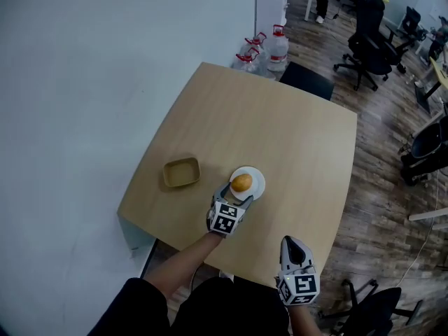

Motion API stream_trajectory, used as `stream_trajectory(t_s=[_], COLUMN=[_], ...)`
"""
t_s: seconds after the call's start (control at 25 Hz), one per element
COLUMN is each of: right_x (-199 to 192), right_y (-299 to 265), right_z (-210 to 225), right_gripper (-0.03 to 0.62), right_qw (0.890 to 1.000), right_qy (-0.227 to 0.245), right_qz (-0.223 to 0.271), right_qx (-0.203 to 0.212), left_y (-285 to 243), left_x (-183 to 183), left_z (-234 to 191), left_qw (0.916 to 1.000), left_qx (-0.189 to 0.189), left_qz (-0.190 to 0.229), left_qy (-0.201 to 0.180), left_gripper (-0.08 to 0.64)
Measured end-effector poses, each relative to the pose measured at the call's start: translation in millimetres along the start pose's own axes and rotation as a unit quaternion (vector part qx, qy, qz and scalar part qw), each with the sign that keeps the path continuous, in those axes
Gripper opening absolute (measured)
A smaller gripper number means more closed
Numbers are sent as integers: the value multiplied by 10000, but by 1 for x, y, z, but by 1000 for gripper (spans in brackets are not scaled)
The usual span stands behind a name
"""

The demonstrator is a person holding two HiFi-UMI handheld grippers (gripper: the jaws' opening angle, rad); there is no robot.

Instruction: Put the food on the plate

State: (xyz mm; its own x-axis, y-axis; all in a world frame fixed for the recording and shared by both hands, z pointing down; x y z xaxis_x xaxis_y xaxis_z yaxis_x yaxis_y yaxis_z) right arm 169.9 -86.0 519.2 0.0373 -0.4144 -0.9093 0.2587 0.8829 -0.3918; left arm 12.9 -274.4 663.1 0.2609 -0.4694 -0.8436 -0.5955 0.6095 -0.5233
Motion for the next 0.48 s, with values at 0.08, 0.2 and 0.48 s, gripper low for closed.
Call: stream_trajectory(t_s=[0.08,0.2,0.48], right_x=[0,6,11], right_y=[5,21,56], right_z=[-2,-5,-25], right_gripper=[60,60,60], right_qw=[10000,9997,9981], right_qy=[6,40,133], right_qz=[50,171,462], right_qx=[-65,-176,-374], left_y=[19,57,150], left_x=[3,9,28], left_z=[1,13,54], left_qw=[9995,9970,9897], left_qx=[16,-15,-223], left_qz=[82,258,934], left_qy=[313,724,1059], left_gripper=[351,351,351])
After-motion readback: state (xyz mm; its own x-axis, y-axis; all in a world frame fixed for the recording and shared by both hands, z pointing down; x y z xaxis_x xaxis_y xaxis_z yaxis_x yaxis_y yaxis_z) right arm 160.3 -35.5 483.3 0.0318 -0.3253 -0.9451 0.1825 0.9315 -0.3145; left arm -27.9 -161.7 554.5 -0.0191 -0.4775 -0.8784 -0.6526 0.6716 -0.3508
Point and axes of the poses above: the fingertips, and each gripper's own axes: y backward along the fingers, z to its right, x out of its top, the point moved 6 cm from there along y, backward along the fingers, and after that the axes turned 4 degrees about z, right-handed, at the moved point
